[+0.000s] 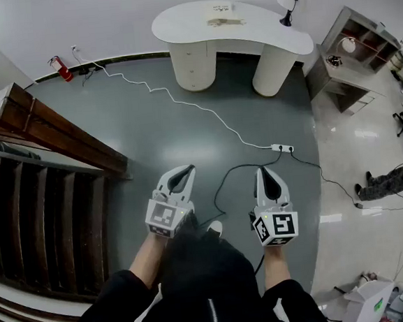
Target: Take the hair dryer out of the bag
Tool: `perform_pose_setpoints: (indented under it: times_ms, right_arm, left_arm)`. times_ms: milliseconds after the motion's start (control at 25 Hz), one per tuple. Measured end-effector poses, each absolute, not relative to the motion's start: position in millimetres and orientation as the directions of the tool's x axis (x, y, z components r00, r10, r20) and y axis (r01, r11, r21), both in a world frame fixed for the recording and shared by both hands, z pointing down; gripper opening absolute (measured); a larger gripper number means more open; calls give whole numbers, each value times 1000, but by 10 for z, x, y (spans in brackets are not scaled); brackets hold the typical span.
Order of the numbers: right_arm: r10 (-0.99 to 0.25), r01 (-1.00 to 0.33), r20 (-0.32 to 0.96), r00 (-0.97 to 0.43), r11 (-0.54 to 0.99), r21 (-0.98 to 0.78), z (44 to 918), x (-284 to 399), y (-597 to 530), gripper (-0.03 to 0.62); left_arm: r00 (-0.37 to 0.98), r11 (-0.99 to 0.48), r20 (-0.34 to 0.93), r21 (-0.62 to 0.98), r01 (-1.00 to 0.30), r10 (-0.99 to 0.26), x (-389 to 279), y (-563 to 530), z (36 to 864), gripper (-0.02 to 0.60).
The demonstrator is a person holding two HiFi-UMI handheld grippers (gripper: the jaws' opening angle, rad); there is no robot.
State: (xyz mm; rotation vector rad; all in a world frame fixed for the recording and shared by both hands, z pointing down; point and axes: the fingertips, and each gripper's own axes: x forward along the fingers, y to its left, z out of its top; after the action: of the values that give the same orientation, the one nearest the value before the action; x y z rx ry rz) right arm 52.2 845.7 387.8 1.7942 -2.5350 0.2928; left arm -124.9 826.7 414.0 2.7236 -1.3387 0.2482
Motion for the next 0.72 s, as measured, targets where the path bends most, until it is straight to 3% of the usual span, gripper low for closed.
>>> perform_pose_setpoints:
  times_ms: [240,720]
  right_arm:
    - [-923,-912,19,-385,377,-161,3762,636,8693,5]
    - [-919,-910,26,-393,385,-152,3780,560,8642,5]
  left_arm:
    - [596,-607,204,14,-795,-777,-1079,8522,4177,12]
    - [597,-610,223,10,-792,-771,-1017,8481,4246,12]
